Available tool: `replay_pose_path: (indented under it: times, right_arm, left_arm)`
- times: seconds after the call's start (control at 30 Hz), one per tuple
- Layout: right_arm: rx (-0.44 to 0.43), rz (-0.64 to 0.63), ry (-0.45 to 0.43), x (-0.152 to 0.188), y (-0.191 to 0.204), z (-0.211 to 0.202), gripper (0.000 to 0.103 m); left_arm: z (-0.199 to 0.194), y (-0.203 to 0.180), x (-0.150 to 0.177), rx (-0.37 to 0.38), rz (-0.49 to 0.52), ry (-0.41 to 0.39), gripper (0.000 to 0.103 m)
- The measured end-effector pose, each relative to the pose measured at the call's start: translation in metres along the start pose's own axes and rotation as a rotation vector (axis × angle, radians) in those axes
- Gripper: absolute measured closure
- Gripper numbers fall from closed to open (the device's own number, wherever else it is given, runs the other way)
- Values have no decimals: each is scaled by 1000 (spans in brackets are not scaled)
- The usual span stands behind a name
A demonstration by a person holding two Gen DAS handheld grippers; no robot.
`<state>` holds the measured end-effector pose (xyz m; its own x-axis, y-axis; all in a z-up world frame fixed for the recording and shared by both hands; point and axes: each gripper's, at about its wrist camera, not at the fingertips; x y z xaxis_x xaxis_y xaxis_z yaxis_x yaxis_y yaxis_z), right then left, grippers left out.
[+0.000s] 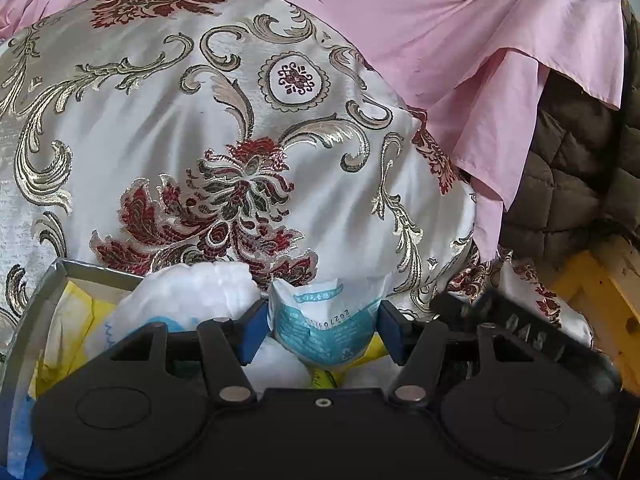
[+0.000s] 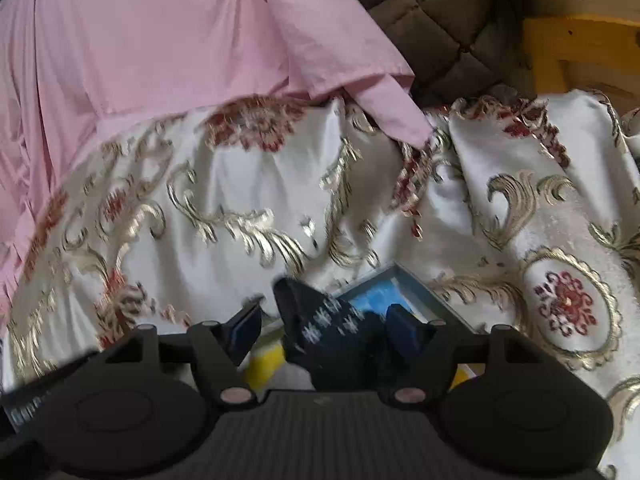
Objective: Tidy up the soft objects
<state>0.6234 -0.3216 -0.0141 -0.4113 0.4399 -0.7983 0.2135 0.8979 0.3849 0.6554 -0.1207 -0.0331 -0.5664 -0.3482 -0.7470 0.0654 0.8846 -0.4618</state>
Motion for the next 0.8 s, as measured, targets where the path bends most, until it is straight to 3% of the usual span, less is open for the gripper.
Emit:
replay_pose_path:
  times: [0.2, 0.37, 0.8]
  right_arm:
    - [-90, -33, -58, -7, 10, 10, 28]
    - [-168, -21, 0, -4, 13, 28, 27]
    - [-62, 25, 8, 30, 5, 6, 27]
  left_arm:
    - [-7, 8, 3, 14, -22, -8, 41]
    - [-11, 16, 5, 17, -21, -10, 39]
    - [-33, 28, 10, 40, -53, -10, 36]
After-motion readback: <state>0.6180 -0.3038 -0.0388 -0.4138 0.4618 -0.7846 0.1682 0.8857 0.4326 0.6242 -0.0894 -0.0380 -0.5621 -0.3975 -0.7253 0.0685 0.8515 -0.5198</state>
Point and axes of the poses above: each gripper's, at about its wrist camera, not at the fingertips, and z roughly the way its jaws point, y to its left, x to its underside, and after that the axes turned 2 degrees about -y, right-handed
